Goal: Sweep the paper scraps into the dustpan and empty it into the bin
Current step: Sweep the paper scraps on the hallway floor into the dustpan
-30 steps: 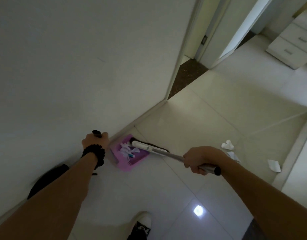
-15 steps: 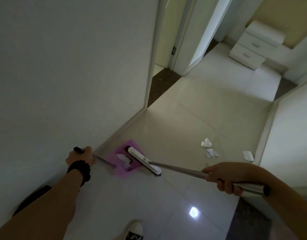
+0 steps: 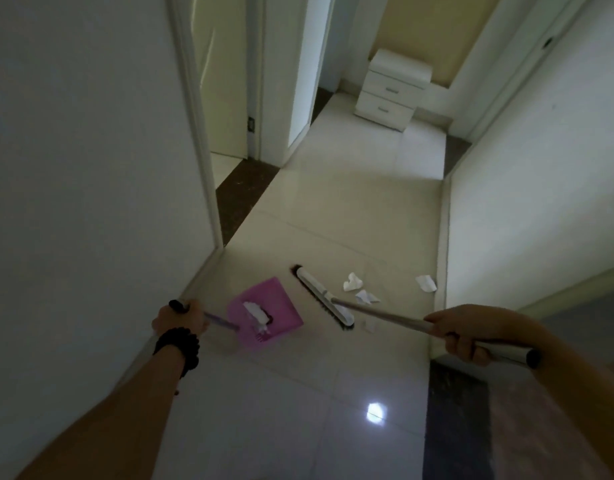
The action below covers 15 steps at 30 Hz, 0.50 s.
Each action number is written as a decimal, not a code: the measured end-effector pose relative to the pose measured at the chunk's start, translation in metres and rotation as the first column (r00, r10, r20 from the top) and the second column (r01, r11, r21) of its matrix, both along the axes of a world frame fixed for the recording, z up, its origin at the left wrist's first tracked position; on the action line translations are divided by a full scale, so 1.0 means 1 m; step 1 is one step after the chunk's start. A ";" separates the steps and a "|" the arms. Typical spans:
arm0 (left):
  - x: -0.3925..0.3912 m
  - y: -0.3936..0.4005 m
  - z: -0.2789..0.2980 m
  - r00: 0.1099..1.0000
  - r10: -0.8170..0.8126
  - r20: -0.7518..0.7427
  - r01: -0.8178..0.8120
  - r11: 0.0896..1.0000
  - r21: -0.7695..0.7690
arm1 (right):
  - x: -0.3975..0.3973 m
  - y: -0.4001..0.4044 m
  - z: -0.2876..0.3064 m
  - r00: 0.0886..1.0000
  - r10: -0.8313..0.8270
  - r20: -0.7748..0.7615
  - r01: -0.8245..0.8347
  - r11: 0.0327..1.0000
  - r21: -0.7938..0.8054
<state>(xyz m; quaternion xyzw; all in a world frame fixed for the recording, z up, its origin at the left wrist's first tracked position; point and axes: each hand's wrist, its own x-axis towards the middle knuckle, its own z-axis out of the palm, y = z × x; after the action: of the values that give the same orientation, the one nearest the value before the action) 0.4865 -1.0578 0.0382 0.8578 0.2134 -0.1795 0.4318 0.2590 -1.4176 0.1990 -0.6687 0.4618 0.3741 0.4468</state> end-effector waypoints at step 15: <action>-0.036 -0.201 -0.064 0.915 -0.402 -0.028 0.402 0.906 0.132 | -0.079 -0.065 -0.064 0.663 -0.746 0.054 0.714 0.653 0.255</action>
<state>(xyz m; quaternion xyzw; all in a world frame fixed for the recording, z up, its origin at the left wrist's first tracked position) 0.4507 -1.2588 -0.0259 0.9106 0.0437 -0.2498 0.3264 0.1801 -1.4822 0.1353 -0.4009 0.6136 0.1565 0.6621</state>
